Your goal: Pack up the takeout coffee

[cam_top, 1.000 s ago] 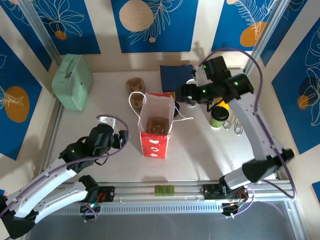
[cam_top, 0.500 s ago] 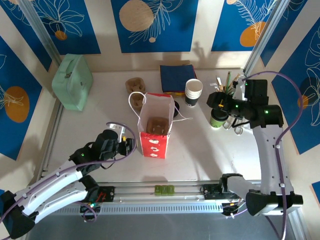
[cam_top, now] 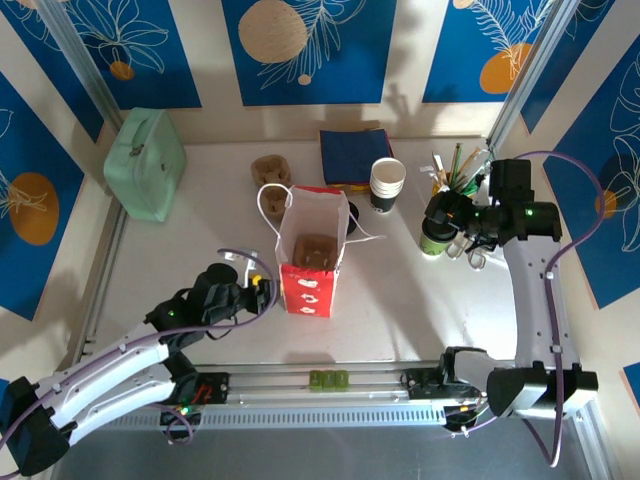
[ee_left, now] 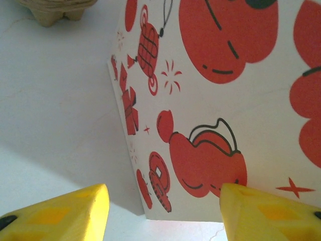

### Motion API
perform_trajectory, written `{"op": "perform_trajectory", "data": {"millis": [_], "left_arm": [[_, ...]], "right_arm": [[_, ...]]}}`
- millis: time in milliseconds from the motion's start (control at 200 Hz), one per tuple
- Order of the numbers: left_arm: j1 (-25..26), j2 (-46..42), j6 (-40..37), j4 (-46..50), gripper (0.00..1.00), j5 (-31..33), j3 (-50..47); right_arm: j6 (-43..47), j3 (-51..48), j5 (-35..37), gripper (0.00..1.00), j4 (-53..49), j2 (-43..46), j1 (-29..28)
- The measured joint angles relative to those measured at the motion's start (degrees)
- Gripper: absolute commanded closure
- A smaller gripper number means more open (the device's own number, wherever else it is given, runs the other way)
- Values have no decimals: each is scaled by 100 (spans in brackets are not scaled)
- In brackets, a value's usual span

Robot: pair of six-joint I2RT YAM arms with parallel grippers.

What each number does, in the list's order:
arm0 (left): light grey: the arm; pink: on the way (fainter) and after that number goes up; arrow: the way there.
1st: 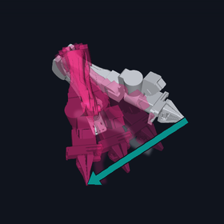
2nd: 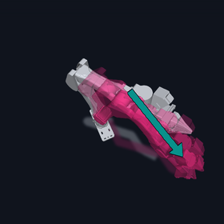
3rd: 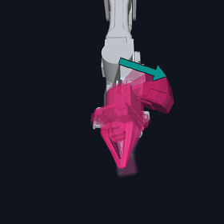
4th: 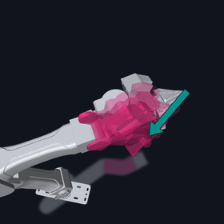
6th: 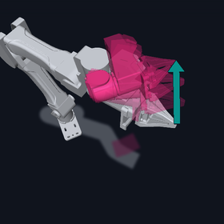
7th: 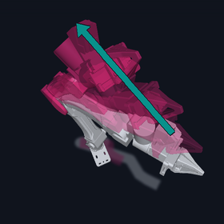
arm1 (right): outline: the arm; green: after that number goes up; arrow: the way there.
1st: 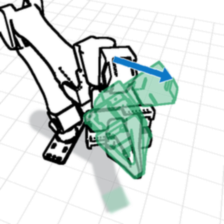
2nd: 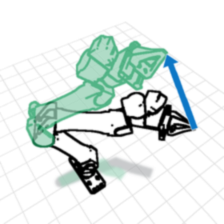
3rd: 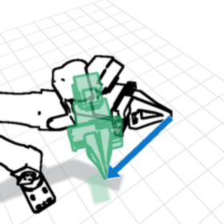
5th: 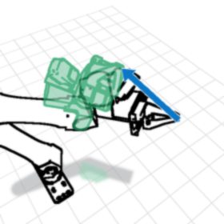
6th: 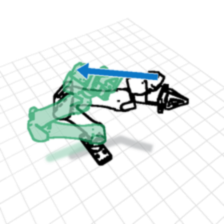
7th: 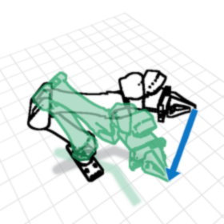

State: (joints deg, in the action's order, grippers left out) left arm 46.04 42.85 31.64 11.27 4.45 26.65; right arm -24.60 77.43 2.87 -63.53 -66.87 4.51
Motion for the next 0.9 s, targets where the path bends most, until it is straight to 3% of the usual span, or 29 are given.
{"op": "perform_trajectory", "data": {"millis": [370,900], "left_arm": [[153,275,328,-745,41,-199,-278],[179,210,337,-728,40,-186,-306]], "right_arm": [[151,-149,730,1,-81,-581,-146],[315,-195,999,4,7,-1493,-232]]}}
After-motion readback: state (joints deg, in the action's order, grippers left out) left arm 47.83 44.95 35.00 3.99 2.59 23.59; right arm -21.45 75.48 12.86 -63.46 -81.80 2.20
